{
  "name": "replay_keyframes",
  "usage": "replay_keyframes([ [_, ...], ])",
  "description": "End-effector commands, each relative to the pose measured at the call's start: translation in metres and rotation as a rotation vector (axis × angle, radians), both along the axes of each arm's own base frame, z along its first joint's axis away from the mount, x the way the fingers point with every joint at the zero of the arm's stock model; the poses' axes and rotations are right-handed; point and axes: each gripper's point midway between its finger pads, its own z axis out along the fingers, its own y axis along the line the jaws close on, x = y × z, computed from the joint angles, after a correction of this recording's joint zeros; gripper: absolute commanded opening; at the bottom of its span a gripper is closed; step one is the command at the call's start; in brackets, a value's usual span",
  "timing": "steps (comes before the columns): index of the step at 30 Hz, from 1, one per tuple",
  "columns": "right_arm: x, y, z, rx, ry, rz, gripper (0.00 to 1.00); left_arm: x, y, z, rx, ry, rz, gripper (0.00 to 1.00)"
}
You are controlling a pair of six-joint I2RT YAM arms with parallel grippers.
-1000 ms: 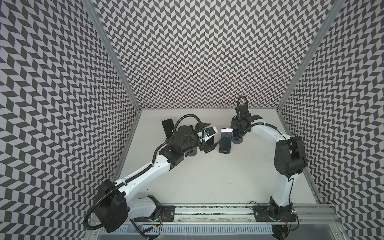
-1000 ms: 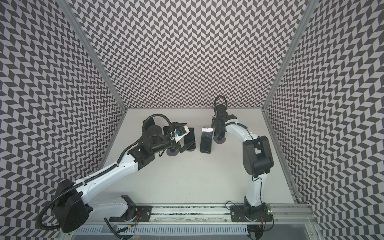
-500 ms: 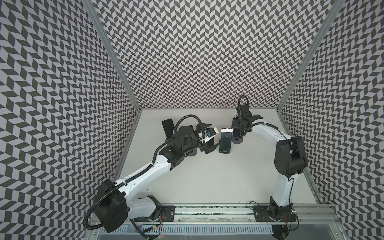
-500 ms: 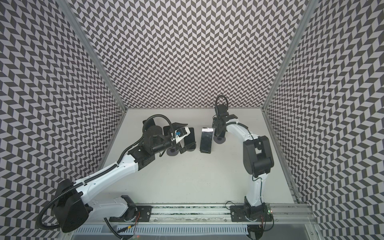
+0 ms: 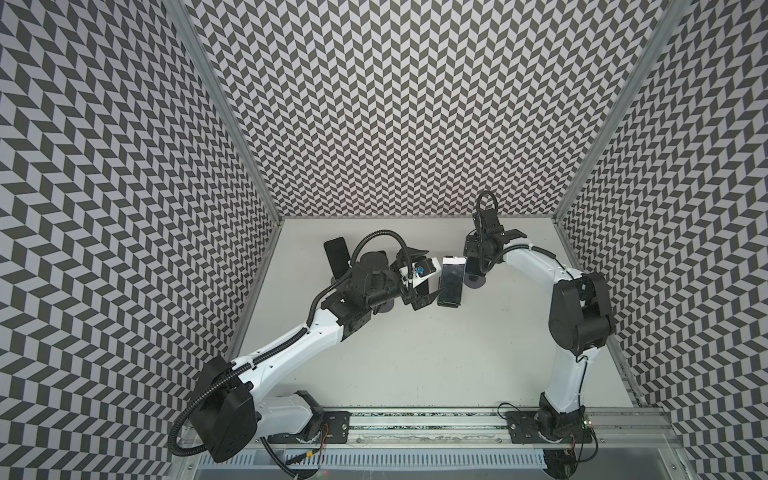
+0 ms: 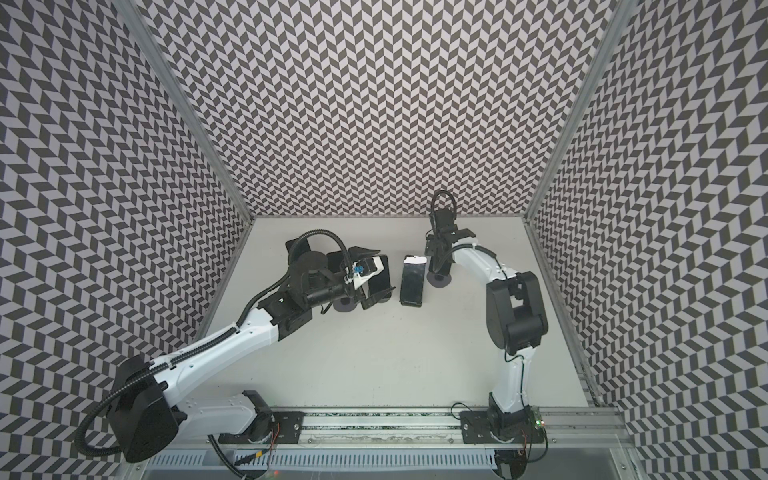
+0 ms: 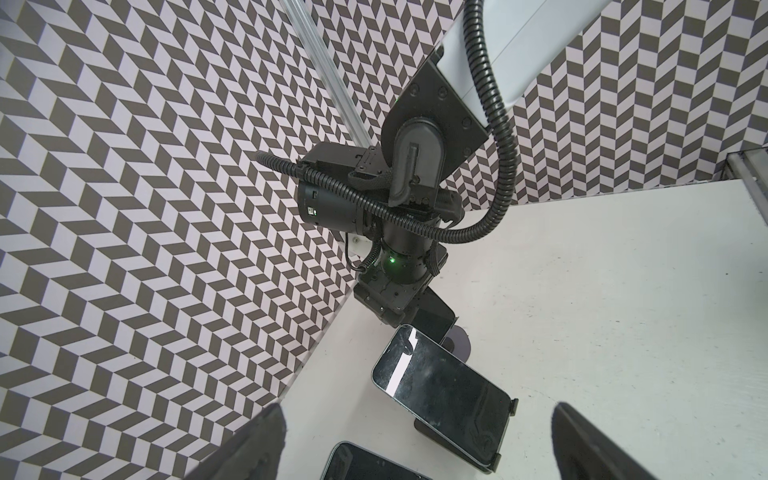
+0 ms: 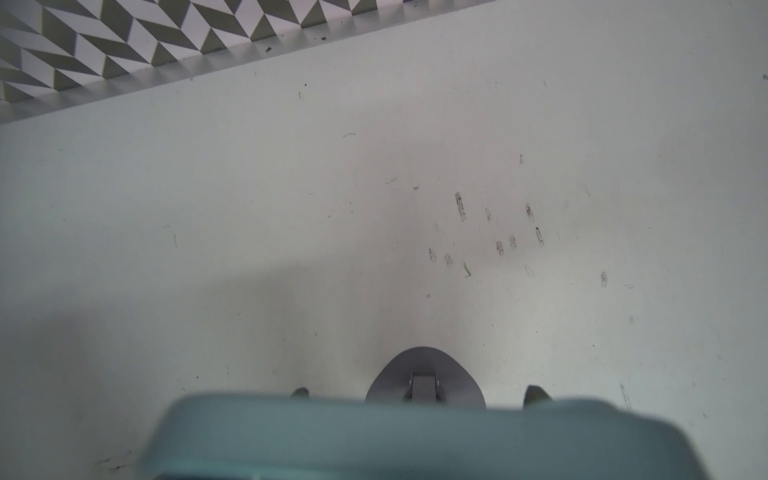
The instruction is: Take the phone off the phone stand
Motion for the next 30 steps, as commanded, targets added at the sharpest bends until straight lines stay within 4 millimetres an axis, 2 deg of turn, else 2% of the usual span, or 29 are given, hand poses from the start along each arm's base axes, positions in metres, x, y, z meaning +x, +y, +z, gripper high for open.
replay_keyframes([
  [1,0.006,-0.006,0.030,0.002,-0.076,-0.018,0.82,-0.004,-0.004,0.009,-0.005,-0.027,-0.024,1.00],
  [4,0.005,-0.005,0.030,0.002,-0.073,-0.017,0.82,-0.005,-0.003,0.009,-0.006,-0.029,-0.024,1.00],
  [18,0.009,-0.003,0.035,0.016,-0.087,-0.010,0.70,-0.008,0.000,0.008,0.006,-0.040,-0.020,1.00],
  [24,0.008,-0.003,0.034,0.013,-0.085,-0.009,0.69,-0.012,0.000,0.006,0.012,-0.045,-0.023,1.00],
  [30,0.007,-0.006,0.042,0.002,-0.104,-0.009,0.68,-0.014,-0.001,0.008,0.011,-0.051,-0.028,1.00],
])
